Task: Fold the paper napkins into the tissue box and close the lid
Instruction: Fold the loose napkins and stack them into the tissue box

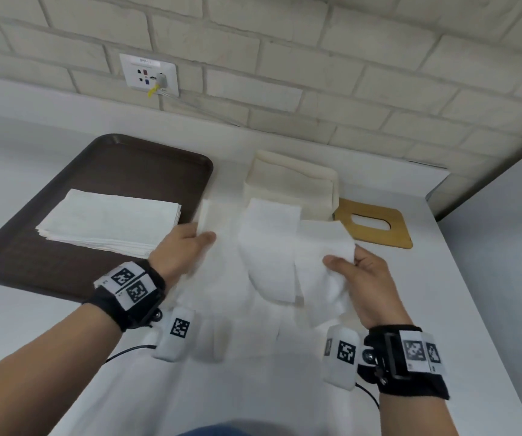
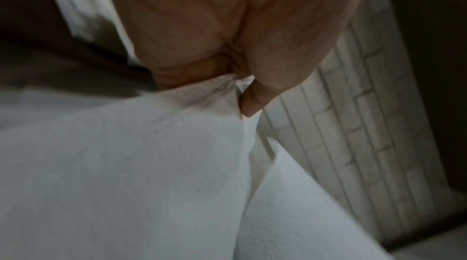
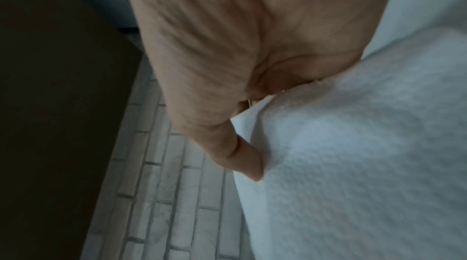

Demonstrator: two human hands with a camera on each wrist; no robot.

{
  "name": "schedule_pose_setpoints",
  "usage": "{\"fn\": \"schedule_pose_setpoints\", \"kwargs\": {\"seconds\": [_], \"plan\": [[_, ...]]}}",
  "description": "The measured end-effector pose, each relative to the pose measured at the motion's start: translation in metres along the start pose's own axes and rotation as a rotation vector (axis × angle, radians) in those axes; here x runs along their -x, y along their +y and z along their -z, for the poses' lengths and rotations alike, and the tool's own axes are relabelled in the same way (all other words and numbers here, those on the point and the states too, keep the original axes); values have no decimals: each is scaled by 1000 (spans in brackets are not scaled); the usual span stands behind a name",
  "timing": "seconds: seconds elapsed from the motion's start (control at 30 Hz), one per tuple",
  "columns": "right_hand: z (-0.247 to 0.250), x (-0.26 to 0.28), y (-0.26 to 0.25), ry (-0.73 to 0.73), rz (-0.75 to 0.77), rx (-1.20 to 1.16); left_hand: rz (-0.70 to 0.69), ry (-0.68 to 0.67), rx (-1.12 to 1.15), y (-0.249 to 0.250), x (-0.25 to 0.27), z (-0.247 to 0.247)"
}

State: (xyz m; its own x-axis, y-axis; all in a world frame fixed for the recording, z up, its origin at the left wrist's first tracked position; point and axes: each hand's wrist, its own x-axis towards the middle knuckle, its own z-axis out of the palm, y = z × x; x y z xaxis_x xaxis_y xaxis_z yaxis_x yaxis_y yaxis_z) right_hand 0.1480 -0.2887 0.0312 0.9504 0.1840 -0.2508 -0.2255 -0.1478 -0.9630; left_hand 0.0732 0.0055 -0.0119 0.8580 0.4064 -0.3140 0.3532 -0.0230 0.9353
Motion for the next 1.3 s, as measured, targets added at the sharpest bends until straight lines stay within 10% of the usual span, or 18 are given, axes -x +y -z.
{"fn": "schedule_pose_setpoints", "kwargs": {"seconds": [0.3,0.7,0.8,1.0,1.3], "plan": [[-15,-7,12,175,86,368,66,-125,-96,5,-6,-29],[1,17,-4,-98,144,-659,96,-68,-152,-2,-3,-17],[-26,4,30,-190,-19,-497,106,-136,-135,2,3,-30],[-65,-21,66,-265,129,441,83,-251,-145,3,15,-47],[-64,-25,67,-34,102,472,-34,-48,-228,-10,-2,-13]]}}
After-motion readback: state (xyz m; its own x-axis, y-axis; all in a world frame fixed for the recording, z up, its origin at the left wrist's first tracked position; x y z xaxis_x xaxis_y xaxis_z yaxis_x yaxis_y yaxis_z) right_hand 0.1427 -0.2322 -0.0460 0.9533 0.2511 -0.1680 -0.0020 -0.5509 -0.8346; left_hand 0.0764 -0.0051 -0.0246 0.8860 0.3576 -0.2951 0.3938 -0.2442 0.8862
